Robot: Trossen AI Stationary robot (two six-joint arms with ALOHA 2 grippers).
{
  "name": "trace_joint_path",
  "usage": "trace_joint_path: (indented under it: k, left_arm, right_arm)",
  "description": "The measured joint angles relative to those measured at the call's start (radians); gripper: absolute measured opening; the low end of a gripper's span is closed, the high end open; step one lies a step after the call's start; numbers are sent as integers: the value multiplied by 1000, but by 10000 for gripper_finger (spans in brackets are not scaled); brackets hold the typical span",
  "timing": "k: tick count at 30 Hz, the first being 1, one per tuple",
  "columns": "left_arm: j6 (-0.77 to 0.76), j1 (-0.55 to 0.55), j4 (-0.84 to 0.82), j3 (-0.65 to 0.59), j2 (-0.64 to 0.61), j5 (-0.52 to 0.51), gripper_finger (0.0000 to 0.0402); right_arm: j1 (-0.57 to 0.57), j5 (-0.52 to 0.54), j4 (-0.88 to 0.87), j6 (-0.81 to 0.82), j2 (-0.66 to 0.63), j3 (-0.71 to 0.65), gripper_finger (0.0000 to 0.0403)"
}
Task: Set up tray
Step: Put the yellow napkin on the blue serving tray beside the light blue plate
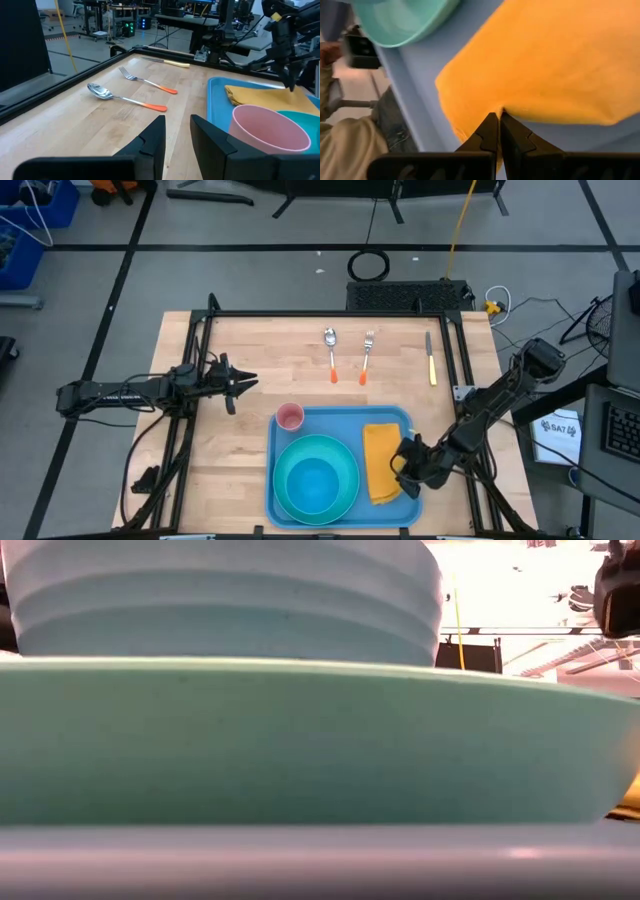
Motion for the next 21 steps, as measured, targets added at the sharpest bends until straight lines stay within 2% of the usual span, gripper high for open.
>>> trace_joint_path:
  k: [12, 21]
  left_arm:
    - [0, 0, -1, 0, 0, 0, 93]
    - [0, 0, -1, 0, 0, 0, 93]
  right_arm:
    - [-36, -73, 43, -38, 0, -1, 0]
    - [-26, -72, 64, -22, 0, -1, 2]
